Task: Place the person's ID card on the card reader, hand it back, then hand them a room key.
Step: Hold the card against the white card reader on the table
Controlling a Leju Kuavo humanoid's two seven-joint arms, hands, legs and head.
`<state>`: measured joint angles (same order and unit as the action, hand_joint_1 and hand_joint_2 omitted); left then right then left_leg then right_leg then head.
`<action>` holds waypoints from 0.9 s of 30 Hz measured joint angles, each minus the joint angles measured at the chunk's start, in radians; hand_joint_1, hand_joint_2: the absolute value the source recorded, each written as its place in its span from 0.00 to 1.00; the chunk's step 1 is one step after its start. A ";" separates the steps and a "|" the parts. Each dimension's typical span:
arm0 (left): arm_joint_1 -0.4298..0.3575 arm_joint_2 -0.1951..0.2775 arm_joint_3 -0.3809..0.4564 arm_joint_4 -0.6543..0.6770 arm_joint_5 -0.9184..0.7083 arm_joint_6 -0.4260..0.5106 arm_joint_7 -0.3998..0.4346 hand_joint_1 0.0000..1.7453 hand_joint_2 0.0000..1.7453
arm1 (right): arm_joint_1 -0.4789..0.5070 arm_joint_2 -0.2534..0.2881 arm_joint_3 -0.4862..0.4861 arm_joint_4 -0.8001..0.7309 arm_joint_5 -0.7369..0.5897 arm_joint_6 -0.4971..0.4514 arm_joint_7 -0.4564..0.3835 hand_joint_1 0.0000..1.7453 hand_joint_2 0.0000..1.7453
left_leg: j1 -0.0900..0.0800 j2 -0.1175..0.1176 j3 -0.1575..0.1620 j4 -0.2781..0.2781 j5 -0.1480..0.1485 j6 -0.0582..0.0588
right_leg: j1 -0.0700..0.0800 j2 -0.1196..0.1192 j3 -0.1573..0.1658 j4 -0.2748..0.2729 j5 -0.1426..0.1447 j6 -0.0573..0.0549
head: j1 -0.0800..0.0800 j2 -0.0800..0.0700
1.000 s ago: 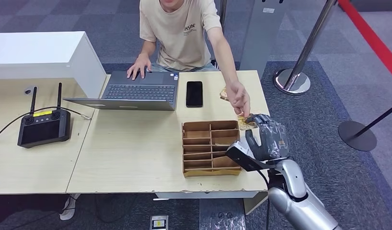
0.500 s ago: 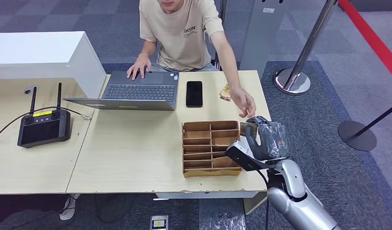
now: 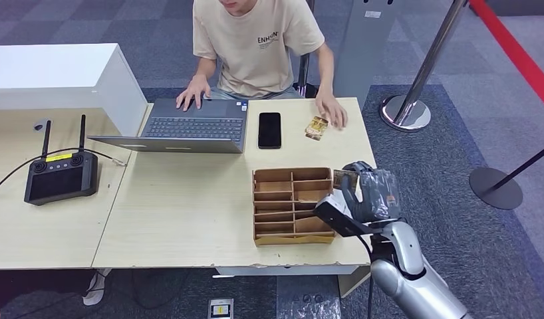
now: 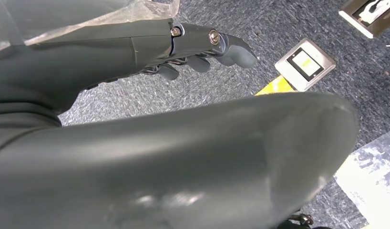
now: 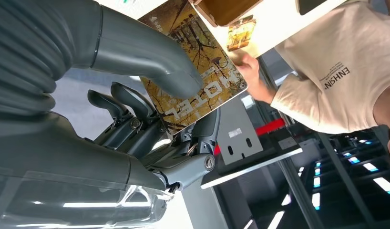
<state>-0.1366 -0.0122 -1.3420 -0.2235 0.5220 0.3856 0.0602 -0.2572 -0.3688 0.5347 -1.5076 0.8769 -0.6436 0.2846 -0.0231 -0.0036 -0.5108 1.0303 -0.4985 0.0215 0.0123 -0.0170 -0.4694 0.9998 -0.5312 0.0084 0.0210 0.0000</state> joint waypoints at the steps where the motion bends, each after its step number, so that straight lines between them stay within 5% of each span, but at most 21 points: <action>1: 0.000 0.000 0.000 0.000 -0.001 -0.001 0.000 0.00 0.00 | 0.001 0.001 -0.002 0.000 -0.041 -0.003 -0.014 1.00 1.00 | 0.000 0.000 0.000 0.000 0.000 0.000 | 0.000 0.000 0.000 0.000 0.000 0.000 | 0.000 0.000; 7: 0.000 0.000 0.000 0.000 -0.012 -0.008 0.000 0.00 0.00 | 0.001 0.006 -0.027 0.000 -0.434 0.033 -0.164 1.00 1.00 | 0.000 0.000 0.000 0.000 0.000 0.000 | 0.000 0.000 0.000 0.000 0.000 0.000 | 0.000 0.000; 27: 0.000 0.000 0.000 0.000 -0.012 -0.010 0.000 0.00 0.00 | 0.001 0.012 -0.055 0.000 -0.458 0.039 -0.181 1.00 1.00 | 0.000 0.000 0.000 0.000 0.000 0.000 | 0.000 0.000 0.000 0.000 0.000 0.000 | 0.000 0.000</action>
<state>-0.1365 -0.0122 -1.3420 -0.2235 0.5097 0.3758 0.0607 -0.2565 -0.3569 0.4799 -1.5076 0.4189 -0.6043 0.1041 -0.0231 -0.0036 -0.5112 1.0303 -0.4985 0.0216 0.0123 -0.0170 -0.4697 0.9998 -0.5312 0.0084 0.0210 0.0000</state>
